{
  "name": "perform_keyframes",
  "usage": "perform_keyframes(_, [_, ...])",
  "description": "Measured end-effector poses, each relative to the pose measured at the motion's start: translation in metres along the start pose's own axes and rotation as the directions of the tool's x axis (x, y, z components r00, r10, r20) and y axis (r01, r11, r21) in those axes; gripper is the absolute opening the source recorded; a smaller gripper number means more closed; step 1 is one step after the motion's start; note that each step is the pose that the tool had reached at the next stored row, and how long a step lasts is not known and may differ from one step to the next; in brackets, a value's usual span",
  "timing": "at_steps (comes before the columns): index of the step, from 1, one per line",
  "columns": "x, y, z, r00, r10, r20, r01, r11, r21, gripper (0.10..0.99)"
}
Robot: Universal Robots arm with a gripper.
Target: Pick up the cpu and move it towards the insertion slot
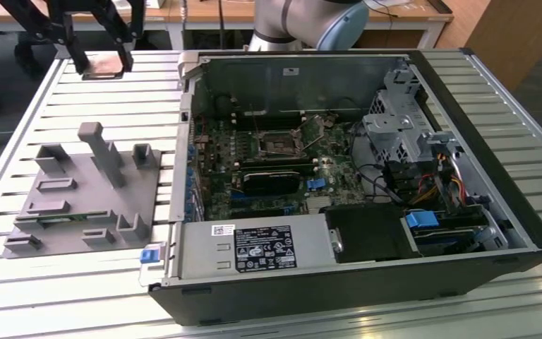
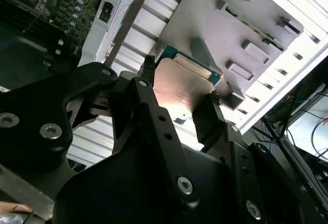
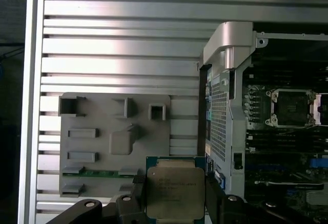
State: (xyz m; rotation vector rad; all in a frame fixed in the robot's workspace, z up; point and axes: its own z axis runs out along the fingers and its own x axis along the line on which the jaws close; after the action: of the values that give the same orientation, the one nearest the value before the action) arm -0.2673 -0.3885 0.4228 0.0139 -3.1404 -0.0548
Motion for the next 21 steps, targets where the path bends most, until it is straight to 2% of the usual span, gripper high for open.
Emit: perform_keyframes(21, [-0.0241,0.0037,0.0001,1.0,0.0,0.0,0.0,1.0,0.0,0.541])
